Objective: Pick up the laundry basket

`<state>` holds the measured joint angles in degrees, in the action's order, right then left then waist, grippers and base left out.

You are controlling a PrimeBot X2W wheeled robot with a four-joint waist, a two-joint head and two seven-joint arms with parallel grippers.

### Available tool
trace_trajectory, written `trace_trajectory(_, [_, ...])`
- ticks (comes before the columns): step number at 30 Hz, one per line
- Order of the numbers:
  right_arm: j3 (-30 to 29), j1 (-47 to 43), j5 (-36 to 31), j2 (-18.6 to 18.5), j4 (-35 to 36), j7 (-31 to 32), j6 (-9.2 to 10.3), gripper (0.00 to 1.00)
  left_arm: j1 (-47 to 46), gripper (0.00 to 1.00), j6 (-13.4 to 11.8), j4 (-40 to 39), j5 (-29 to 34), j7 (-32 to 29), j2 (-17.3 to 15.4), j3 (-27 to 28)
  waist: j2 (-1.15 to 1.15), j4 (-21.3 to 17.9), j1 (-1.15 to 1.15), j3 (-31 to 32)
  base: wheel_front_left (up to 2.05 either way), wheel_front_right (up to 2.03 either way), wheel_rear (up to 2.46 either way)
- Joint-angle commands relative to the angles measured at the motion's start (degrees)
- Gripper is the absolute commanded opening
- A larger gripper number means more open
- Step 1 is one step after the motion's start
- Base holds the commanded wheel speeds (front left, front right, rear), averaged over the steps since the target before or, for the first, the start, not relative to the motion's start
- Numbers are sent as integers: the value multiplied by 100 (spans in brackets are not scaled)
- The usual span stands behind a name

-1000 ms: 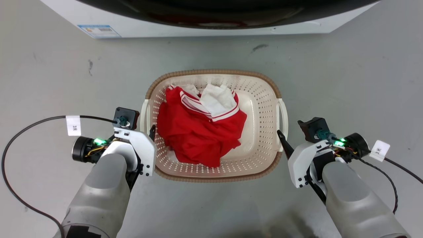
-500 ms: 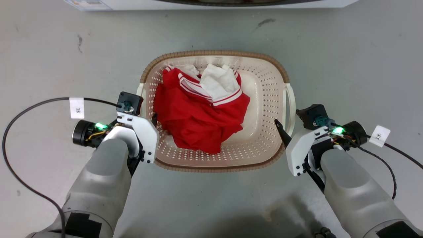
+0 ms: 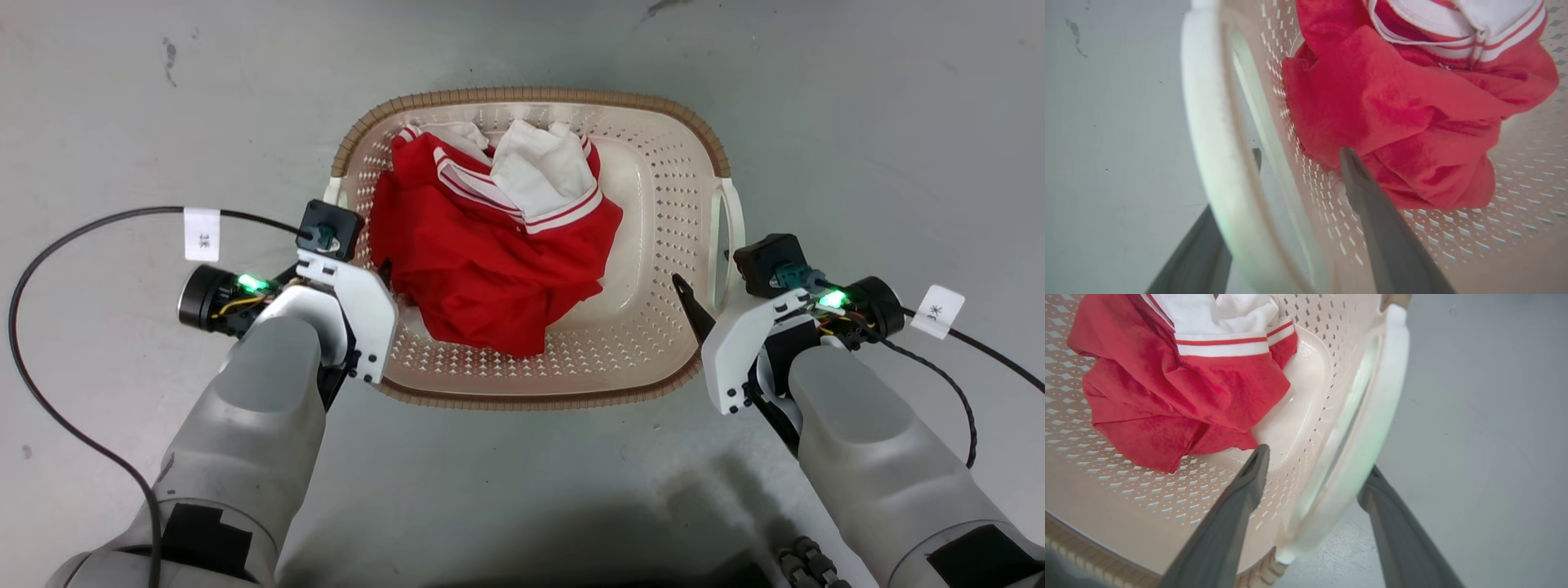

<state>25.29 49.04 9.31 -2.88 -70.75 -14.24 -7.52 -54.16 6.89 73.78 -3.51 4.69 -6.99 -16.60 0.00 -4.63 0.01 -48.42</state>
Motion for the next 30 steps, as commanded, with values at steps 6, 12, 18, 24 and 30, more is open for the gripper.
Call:
trace_trajectory(6, [113,157,195,1,-58,70,6,100,-152,100,18,2,-4,-137,11,-110,0,2,-1,-133,0,0,0])
trace_trajectory(12, [242,154,338,2,-77,126,3,0,-98,0,38,3,-49,-382,38,-237,0,-16,-1,-133,0,0,0])
trace_trajectory(18, [332,172,394,6,-96,115,-5,0,-64,0,46,1,-116,-402,36,-325,0,-30,-1,-74,0,0,0])
trace_trajectory(24, [423,-7,421,6,-188,191,-5,0,157,0,57,3,-280,-459,131,-418,0,19,-1,260,0,0,0])
trace_trajectory(30, [478,-212,407,17,-240,407,-5,0,411,0,61,-3,-462,-587,233,-542,0,75,-1,693,0,0,0])
